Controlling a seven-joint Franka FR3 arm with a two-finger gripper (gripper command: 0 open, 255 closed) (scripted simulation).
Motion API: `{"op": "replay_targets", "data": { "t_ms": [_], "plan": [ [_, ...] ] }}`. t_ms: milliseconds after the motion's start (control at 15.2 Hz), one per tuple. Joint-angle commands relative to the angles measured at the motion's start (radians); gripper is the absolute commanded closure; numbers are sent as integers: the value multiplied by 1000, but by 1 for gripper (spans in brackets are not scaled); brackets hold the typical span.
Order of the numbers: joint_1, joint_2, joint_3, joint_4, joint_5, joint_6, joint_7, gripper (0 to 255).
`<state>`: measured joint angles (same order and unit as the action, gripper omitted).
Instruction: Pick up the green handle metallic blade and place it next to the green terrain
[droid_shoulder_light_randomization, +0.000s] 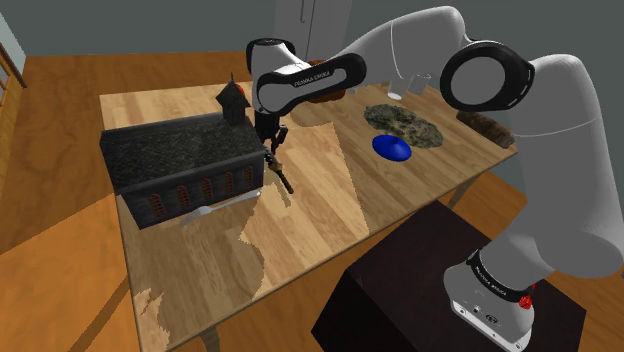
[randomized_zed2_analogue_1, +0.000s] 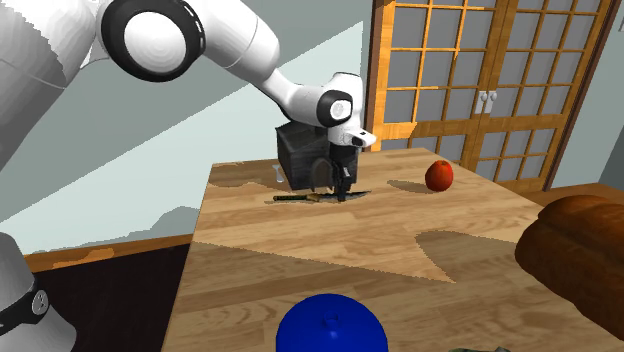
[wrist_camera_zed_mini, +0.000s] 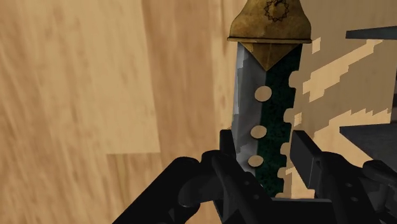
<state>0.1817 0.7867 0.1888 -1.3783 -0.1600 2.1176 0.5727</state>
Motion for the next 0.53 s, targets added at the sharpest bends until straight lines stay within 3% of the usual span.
{"op": "replay_targets", "data": {
  "t_ms": [0,462],
  "plan": [
    [4,-4,4,8,2,-18,-1,255],
    [2,-51,11,25,11,-82,-5,255]
  ]
}}
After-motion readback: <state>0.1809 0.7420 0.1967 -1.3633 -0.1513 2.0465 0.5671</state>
